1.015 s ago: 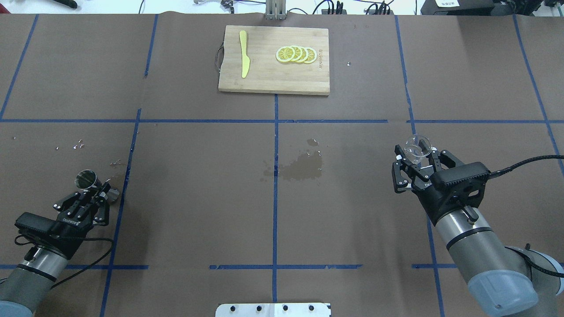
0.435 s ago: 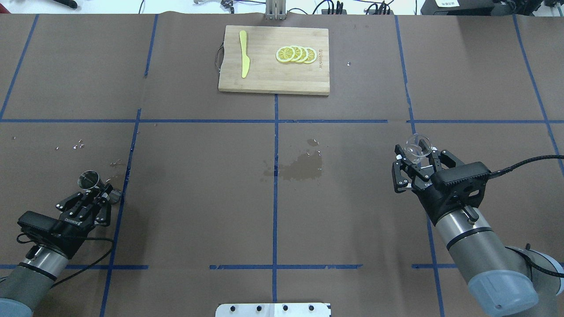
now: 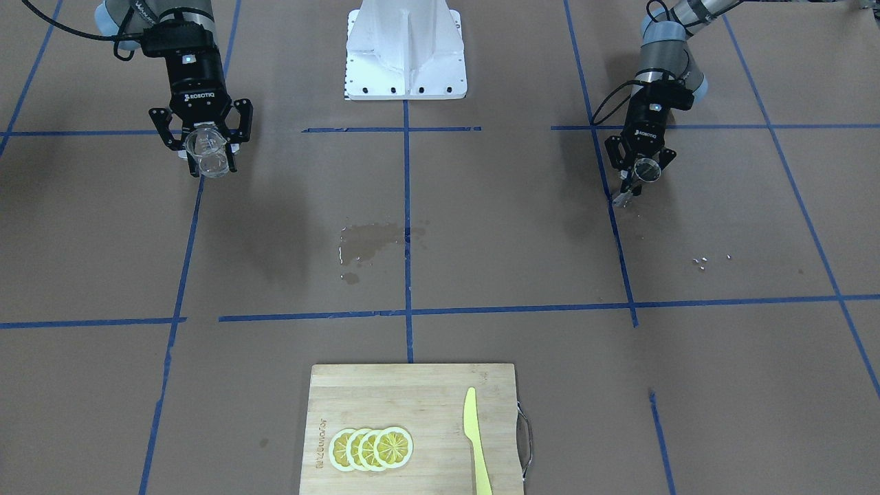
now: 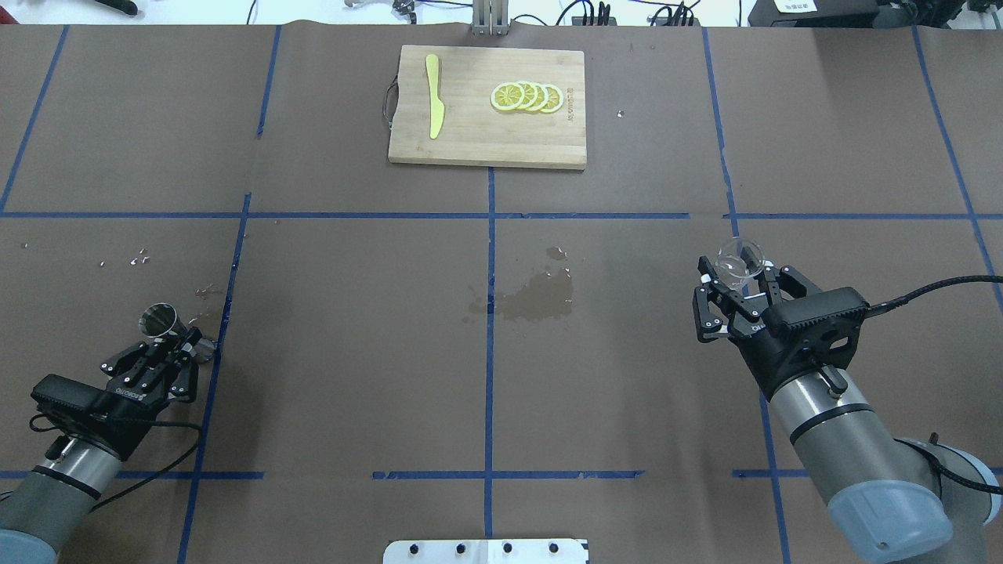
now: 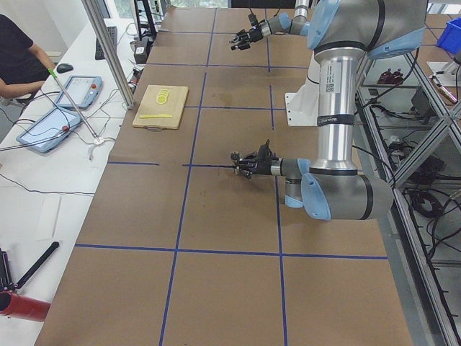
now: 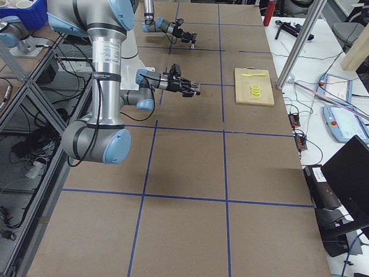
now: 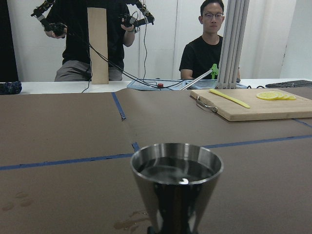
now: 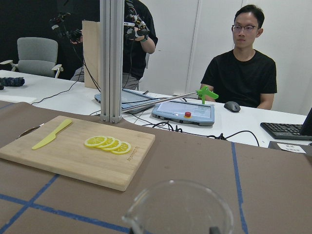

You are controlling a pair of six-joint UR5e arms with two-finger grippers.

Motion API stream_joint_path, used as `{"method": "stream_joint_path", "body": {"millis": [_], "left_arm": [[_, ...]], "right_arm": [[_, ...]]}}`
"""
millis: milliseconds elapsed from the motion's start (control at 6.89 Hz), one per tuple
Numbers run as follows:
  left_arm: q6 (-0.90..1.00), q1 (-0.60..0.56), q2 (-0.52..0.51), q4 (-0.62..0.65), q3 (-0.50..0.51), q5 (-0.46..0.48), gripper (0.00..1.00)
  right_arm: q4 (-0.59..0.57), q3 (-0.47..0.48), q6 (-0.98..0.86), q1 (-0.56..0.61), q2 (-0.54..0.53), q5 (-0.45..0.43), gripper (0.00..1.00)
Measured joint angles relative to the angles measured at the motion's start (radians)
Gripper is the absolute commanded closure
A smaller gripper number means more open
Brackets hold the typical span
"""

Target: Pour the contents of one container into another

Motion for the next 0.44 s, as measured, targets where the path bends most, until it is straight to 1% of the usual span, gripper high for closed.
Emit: {"method": "stream_joint_path", "body": {"millis": [435], "left_arm": [[0.007, 0.001, -0.001, 0.0, -0.003, 0.0, 0.57]], "right_arm": [[0.0, -0.004, 0.0, 0.0, 0.008, 0.0, 1.0]]}}
